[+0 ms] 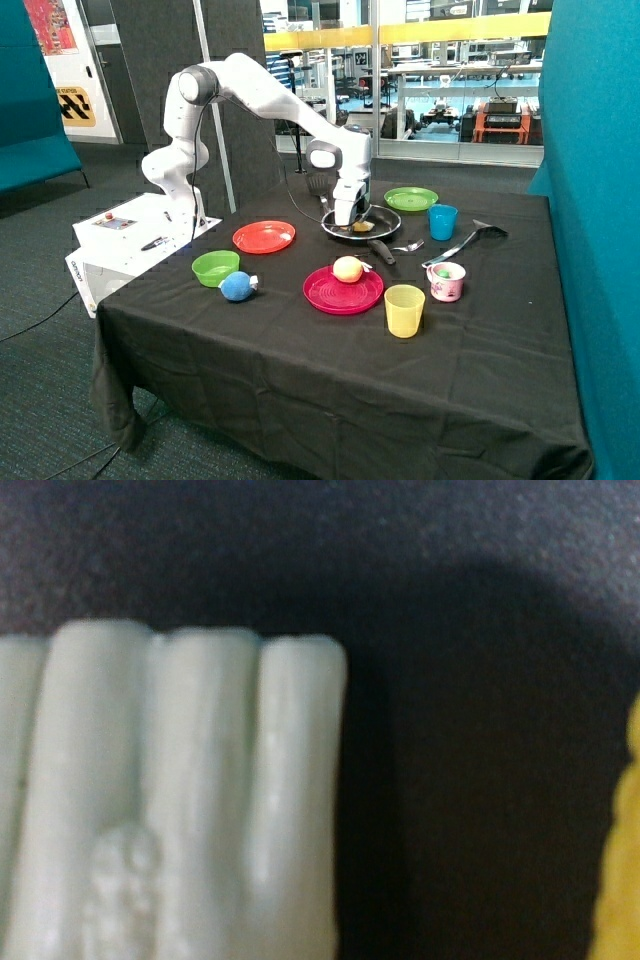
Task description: Cook the vegetables
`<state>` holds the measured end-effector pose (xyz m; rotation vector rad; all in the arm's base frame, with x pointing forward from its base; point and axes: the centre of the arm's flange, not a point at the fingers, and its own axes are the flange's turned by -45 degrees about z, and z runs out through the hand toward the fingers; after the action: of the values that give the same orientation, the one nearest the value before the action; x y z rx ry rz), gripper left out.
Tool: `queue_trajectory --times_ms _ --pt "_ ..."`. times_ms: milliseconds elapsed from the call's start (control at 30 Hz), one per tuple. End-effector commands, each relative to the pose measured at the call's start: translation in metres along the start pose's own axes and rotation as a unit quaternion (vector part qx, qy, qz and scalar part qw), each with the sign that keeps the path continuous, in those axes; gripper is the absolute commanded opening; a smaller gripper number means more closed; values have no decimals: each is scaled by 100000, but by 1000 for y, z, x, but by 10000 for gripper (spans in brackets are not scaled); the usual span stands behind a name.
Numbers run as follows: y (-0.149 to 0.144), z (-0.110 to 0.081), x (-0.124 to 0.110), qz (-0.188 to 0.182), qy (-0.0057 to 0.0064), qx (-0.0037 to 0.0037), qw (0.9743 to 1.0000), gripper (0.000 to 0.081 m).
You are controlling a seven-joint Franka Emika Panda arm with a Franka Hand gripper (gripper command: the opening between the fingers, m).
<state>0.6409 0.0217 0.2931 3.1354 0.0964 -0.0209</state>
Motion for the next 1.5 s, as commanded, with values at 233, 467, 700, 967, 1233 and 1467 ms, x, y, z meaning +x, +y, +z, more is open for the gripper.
queue_trajectory --times_ms 233,467,700,967,1233,1467 --pt "1 -2 -13 -336 674 211 99997 748" --pt "2 -9 -18 -1208 676 206 99990 696" --pt "9 -25 -20 -1590 677 203 99985 652" --pt "17 -44 -29 -2203 678 199 99973 601" --pt "21 -58 -40 -3221 680 192 99946 564" --pt "20 -69 -57 -4418 682 184 99900 539"
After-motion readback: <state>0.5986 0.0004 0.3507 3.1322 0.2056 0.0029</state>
